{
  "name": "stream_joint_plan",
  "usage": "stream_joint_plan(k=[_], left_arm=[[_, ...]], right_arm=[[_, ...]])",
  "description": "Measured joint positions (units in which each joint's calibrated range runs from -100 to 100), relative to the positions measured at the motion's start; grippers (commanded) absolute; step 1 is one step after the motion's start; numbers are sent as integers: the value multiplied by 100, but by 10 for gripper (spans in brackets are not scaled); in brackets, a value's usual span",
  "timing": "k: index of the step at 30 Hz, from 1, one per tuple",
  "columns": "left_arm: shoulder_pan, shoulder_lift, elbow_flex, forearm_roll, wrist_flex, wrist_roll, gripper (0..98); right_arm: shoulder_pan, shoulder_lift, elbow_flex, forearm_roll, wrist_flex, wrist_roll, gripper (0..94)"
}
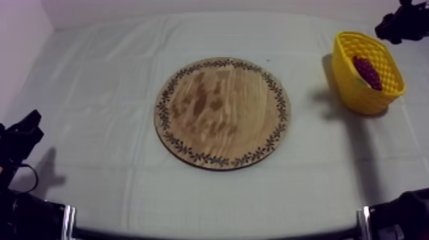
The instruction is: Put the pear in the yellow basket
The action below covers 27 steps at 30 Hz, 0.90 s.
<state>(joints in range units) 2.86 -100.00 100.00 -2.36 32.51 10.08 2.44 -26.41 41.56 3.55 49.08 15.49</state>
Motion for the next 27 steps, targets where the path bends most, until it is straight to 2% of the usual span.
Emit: stream_joint_plan(k=[10,15,21,27], left_arm=[[0,0,0,0,0,0,1],[0,0,0,0,0,0,1],[0,0,0,0,0,0,1],[0,0,0,0,0,0,1]], right_arm=[[-123,-1937,1813,-276,-672,275,371],[-210,-2966,2785,-420,-1072,282,342],[-359,-4365,3914,-440,-1222,18,283],[-528,-5589,4845,-208,-1362,-561,183]])
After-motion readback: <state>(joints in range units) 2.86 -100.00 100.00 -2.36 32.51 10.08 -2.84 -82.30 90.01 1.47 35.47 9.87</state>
